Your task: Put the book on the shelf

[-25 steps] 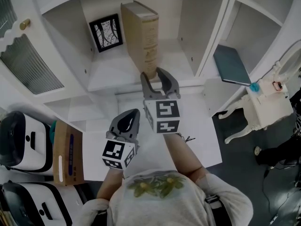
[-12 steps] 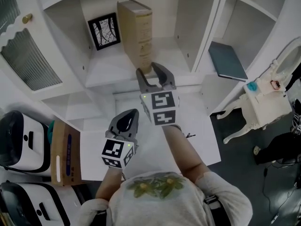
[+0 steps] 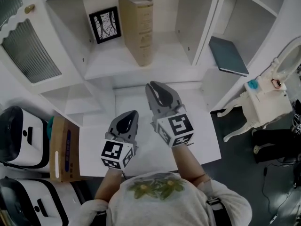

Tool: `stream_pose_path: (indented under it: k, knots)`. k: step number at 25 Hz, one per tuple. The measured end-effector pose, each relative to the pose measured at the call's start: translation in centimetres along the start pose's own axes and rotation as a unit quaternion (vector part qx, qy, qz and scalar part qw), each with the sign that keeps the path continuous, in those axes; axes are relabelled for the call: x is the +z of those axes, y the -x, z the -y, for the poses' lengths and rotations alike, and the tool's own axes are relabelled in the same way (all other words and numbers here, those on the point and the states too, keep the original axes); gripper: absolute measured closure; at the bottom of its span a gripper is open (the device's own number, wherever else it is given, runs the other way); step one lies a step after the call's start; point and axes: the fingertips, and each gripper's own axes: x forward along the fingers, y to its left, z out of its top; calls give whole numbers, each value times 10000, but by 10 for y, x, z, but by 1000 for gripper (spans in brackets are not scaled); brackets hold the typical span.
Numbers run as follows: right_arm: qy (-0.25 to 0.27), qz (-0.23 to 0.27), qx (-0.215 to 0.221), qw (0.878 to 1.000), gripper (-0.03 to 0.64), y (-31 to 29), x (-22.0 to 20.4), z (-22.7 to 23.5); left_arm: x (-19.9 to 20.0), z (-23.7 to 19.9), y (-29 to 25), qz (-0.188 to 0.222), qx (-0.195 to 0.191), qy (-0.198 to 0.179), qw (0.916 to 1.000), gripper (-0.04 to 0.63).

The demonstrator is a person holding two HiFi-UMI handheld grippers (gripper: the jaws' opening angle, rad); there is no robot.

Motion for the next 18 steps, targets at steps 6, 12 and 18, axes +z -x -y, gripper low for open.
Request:
stream_pose_path:
  k: [6,12,18]
  knots:
    - [-148,-94,252,9995,561,36,-24,-21,-10,5,10,-16,30,159,9999,568]
    - [-229,-320,324,9987,568,61,-46,-35,-19,20,16,-87,-141,243,9996,568]
    - [-260,-492,315,9980,571,71,-58,-42,-25,30,22,-138,-239,259,9993,568]
